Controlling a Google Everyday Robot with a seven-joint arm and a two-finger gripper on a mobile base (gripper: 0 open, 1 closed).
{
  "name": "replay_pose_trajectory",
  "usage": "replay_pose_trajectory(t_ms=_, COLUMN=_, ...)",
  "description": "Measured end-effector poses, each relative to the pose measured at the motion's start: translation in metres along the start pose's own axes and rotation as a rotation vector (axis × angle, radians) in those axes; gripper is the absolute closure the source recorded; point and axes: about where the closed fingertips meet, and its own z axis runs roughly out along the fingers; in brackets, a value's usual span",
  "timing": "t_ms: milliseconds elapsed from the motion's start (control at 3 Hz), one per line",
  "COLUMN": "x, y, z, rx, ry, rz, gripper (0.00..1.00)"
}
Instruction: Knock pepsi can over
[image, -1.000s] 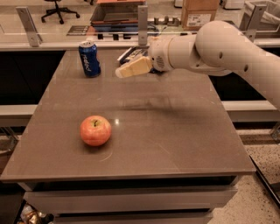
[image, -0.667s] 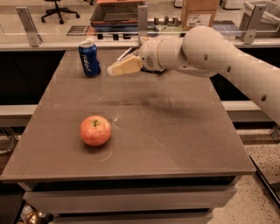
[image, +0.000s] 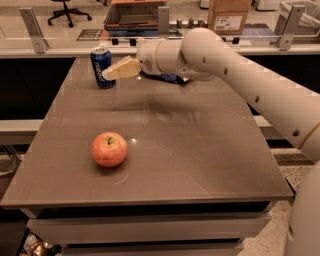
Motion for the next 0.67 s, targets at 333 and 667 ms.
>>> replay_pose_trajectory(t_ms=333, x=-0.003, y=0.004, z=0.03, rx=-0.042, ry=-0.021, rz=0.007, gripper=0.0)
replay_pose_trajectory(t_ms=667, x=0.002, y=0.01, z=0.052, rx=-0.072, ry=-0.046, rz=0.027, gripper=0.0)
